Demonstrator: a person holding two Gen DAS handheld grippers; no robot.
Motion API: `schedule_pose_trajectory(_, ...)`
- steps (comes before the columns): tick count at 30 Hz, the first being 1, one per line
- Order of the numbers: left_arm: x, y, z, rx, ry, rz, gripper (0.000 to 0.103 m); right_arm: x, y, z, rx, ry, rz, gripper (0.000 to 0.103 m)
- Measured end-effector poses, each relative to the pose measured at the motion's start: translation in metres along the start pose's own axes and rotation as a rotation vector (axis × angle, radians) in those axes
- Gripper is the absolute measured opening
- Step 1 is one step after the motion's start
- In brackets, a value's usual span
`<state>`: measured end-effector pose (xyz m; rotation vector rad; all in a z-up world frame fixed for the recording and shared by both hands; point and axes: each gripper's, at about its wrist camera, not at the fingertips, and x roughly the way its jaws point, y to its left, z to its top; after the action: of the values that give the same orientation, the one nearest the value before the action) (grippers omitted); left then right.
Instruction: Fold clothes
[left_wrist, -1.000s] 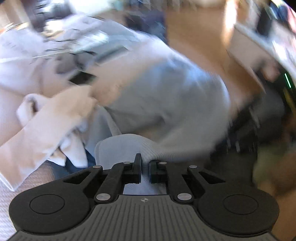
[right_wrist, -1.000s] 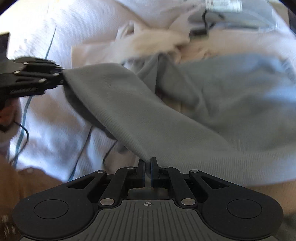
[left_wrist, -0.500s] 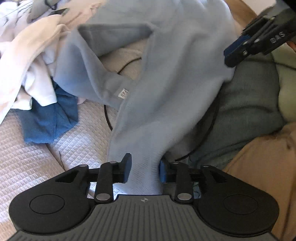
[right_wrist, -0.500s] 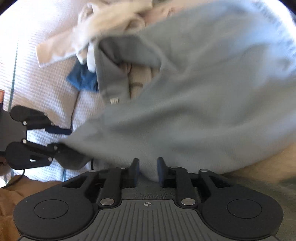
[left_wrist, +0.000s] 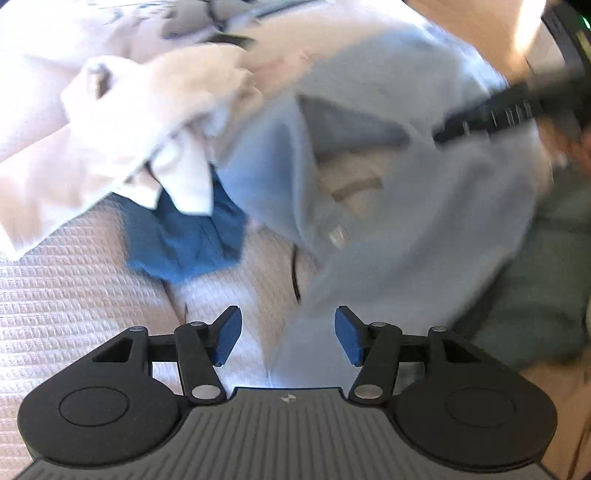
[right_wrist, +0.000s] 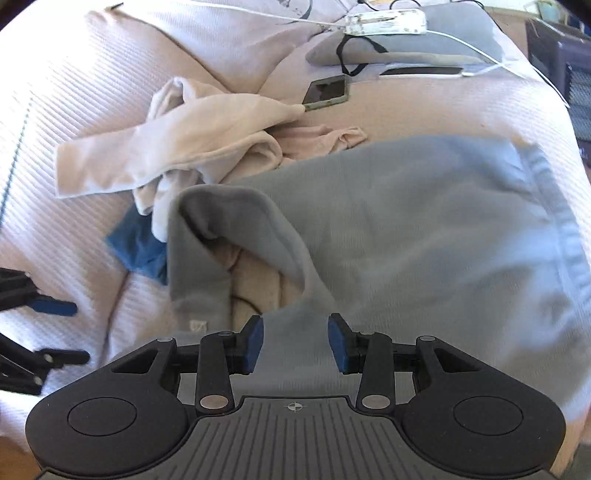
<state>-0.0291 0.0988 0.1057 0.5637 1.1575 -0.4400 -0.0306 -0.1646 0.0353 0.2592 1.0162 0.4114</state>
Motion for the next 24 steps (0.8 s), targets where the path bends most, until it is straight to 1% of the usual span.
schedule_pose_trajectory(2,0.004,0.010,0.014,-0.058,-0.036,-0.025,0.057,0.002,0.000,0.002,-0.018,-0.006,-0.020,0.039)
schedule_pose_trajectory(4,0.020,0.012,0.023,-0.064,-0.046,-0.027,0.062,0.000,-0.002,0.003,-0.027,-0.018,-0.034,0.039)
schedule_pose_trajectory(5,0.029,0.013,0.028,-0.066,-0.050,-0.028,0.063,-0.001,-0.005,0.003,-0.022,-0.028,-0.038,0.039)
schedule_pose_trajectory(7,0.046,0.015,0.038,-0.072,-0.059,-0.030,0.063,-0.007,-0.016,0.003,-0.001,-0.047,-0.062,0.039)
schedule_pose_trajectory(10,0.071,0.018,0.053,-0.079,-0.072,-0.032,0.063,-0.022,-0.040,0.005,0.044,-0.086,-0.124,0.039)
schedule_pose_trajectory(13,0.091,0.023,0.050,-0.138,-0.035,-0.066,0.063,-0.036,-0.065,0.010,0.096,-0.119,-0.173,0.039)
schedule_pose_trajectory(15,0.099,0.020,0.047,-0.168,-0.025,-0.092,0.063,-0.037,-0.074,0.015,0.115,-0.125,-0.199,0.039)
schedule_pose_trajectory(18,0.110,0.007,0.050,-0.169,-0.030,-0.143,0.067,-0.031,-0.078,0.017,0.125,-0.117,-0.200,0.039)
schedule_pose_trajectory(19,0.112,0.001,0.049,-0.154,-0.036,-0.130,0.067,-0.027,-0.076,0.016,0.129,-0.115,-0.188,0.039)
schedule_pose_trajectory(21,0.118,-0.007,0.049,-0.134,-0.039,-0.102,0.060,-0.022,-0.071,0.012,0.143,-0.120,-0.168,0.039)
schedule_pose_trajectory(23,0.127,-0.011,0.051,-0.125,-0.033,-0.072,0.024,-0.021,-0.067,0.006,0.155,-0.134,-0.151,0.039)
schedule_pose_trajectory(24,0.127,-0.008,0.050,-0.140,-0.021,-0.098,0.017,-0.020,-0.064,0.003,0.157,-0.136,-0.139,0.039)
